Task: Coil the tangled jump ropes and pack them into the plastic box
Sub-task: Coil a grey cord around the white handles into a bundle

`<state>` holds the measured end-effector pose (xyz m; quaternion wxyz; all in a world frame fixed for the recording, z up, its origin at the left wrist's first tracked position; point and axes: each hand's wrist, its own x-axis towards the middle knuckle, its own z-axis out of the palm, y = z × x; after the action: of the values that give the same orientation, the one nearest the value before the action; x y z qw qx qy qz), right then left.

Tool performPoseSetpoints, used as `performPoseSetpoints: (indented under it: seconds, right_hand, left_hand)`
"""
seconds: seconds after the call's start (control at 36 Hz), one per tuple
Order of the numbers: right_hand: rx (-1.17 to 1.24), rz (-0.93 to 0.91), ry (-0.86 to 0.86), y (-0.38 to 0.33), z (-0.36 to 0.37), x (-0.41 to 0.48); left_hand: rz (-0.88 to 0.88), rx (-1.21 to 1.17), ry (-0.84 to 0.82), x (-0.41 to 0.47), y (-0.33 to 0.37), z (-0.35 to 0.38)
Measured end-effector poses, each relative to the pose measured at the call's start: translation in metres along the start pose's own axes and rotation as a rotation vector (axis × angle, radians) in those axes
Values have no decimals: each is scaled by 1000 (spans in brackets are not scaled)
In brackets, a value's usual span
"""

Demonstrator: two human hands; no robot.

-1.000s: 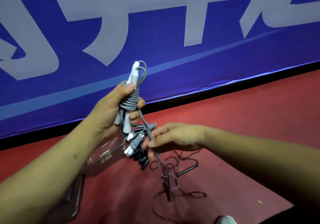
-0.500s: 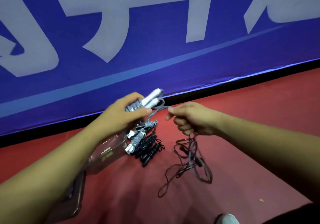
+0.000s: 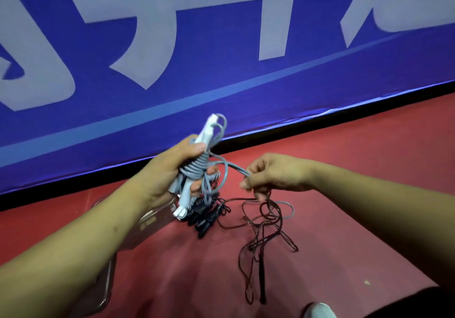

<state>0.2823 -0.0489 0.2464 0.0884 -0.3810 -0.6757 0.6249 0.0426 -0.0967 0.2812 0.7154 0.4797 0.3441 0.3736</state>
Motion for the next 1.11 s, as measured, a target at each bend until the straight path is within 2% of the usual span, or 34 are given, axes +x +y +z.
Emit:
performPoseSetpoints:
  seconds: [0.11, 0.25, 0.39, 0.47, 0.61, 0.69, 0.81, 0.97, 1.06, 1.11]
  right_hand:
    - [-258, 145, -25, 32, -9, -1]
    - [-385, 288, -24, 51, -16, -2]
    - [-621, 535, -144, 45, -14, -6]
    - [-728, 487, -106, 34, -11, -5]
    - [-394, 222, 121, 22, -10, 0]
    - [-324, 116, 141, 8, -7, -1]
    - [-190, 16, 365, -1, -6, 1]
    - [175, -81, 746, -5, -17, -3]
    - [285, -136, 827, -6, -23, -5]
    - [245, -140, 843, -5, -24, -5]
  left_hand:
    - [61, -144, 40, 2, 5, -1]
    - [104, -182, 64, 1, 11, -4]
    - [139, -49, 195, -1, 19, -15]
    - [119, 113, 322, 0, 15, -18]
    - [31, 391, 426, 1, -3, -20]
    - [-47, 478, 493, 3, -13, -24]
    - [-187, 559, 540, 4, -22, -33]
    - [-434, 829, 515, -5, -40, -58]
    - [-517, 901, 483, -11, -45, -63]
    - [-507, 840, 439, -11, -45, -61]
